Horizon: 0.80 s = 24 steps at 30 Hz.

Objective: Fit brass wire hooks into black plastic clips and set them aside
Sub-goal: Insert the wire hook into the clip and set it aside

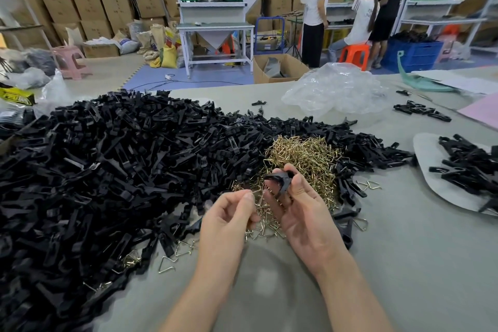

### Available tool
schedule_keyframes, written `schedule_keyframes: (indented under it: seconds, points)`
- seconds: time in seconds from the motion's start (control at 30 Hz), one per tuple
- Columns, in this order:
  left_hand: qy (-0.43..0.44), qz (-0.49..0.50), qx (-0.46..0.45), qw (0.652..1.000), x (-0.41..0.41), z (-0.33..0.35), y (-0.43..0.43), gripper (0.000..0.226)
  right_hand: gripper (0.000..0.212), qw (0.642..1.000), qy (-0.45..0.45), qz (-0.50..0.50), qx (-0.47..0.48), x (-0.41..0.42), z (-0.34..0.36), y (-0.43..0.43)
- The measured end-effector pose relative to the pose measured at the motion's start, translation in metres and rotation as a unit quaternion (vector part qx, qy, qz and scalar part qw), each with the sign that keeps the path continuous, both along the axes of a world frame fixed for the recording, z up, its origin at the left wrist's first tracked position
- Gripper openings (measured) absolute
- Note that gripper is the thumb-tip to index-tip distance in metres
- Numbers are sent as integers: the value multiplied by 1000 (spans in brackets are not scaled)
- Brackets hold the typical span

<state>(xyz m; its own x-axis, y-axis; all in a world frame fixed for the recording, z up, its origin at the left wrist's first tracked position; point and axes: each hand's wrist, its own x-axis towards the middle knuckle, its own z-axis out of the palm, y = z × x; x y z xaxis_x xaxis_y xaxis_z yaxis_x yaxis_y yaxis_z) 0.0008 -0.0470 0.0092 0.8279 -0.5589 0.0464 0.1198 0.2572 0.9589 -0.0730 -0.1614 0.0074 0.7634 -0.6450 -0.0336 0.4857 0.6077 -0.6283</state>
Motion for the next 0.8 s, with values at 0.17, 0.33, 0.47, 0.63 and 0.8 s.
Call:
schedule_keyframes:
  seconds: [0.17, 0.33, 0.47, 0.63, 0.8]
  points:
    - [158, -98, -72, 980, -6, 6, -6, 12, 24, 999, 22, 10, -30, 1, 1, 1]
    - [153, -131, -56, 978, -9, 8, -6, 16, 26, 997, 46, 35, -58, 4, 0, 6]
    - [150, -112, -41, 982, -6, 7, -6, 22, 27, 997, 40, 42, -59, 4, 1, 8]
    - [143, -132, -21, 981, -4, 4, -5, 26, 26, 995, 47, 39, -73, 3, 1, 8]
    - [160, -124, -20, 979, -3, 3, -6, 23, 26, 994, 43, 50, -85, 4, 0, 10]
